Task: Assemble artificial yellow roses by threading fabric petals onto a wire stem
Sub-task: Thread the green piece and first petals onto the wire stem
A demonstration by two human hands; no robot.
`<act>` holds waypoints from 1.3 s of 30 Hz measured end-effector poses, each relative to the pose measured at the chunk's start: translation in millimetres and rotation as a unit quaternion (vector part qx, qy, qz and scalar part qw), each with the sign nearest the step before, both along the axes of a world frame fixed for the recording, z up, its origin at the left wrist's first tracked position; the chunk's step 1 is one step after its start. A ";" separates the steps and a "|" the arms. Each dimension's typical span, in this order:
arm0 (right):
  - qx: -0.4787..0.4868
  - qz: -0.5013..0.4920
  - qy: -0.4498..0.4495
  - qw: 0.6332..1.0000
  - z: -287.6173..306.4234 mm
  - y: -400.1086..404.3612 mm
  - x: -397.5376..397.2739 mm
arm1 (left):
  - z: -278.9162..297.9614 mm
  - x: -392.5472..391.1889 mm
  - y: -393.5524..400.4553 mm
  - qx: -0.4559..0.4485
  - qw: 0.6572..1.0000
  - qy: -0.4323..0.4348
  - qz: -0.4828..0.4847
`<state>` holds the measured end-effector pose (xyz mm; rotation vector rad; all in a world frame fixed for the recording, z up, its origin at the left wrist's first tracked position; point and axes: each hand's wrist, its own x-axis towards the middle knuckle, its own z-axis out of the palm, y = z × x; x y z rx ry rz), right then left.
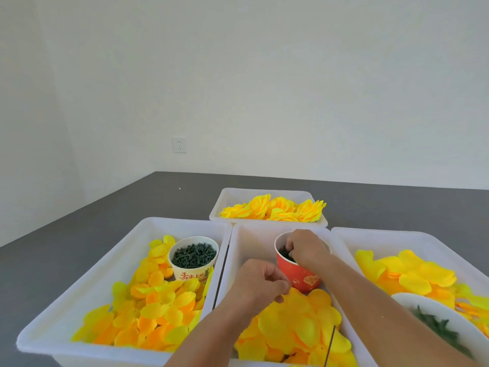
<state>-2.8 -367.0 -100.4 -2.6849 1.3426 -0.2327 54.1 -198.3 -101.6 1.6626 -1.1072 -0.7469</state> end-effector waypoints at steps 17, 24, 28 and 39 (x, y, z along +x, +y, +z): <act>-0.081 0.037 0.013 0.996 2.6 7.5 -3.4 | -4.8 3.7 0.5 0.009 1.000 0.000 0.002; -0.044 0.033 0.063 0.997 4.1 5.5 -0.1 | -5.0 3.5 1.8 0.010 1.000 0.007 0.003; -0.060 0.035 0.040 0.997 1.9 1.2 2.0 | -4.8 4.0 1.7 0.011 1.000 0.005 0.000; 0.427 -0.031 -0.525 0.735 17.2 1.5 -33.1 | -2.1 4.3 1.2 -0.036 0.999 0.001 0.021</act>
